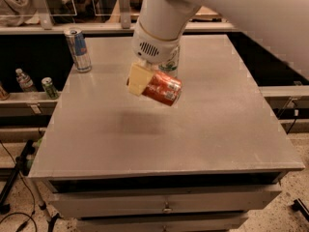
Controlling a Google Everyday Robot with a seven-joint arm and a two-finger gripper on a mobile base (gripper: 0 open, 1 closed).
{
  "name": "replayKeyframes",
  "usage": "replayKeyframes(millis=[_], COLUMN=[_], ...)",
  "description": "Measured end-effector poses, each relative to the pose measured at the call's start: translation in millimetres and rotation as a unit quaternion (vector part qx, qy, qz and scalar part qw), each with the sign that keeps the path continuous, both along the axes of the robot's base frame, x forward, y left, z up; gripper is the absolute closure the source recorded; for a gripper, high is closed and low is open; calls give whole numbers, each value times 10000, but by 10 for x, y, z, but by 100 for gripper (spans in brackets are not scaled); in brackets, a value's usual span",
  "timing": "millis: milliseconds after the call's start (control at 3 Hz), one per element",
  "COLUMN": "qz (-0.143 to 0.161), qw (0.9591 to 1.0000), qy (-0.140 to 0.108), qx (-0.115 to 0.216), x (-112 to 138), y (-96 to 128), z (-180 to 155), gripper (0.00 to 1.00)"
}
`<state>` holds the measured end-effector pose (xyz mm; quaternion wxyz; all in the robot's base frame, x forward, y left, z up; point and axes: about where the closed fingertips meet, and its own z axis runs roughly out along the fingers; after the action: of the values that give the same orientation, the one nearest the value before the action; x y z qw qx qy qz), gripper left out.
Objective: Place coke can upright
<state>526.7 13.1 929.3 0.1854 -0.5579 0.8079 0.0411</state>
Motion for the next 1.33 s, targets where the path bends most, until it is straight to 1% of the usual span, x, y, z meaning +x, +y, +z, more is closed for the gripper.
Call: replayKeyframes(millis=[333, 667, 1000, 1333], qz=[421, 882, 1462, 1948], qw=[9964, 9810, 9512, 9066], qy=[-237, -377, -369, -271], qx=[692, 1688, 2693, 3734], x=[55, 91, 30, -129], y=[26, 60, 198, 349], z=[242, 315, 344, 464], gripper=[100, 100, 100, 100])
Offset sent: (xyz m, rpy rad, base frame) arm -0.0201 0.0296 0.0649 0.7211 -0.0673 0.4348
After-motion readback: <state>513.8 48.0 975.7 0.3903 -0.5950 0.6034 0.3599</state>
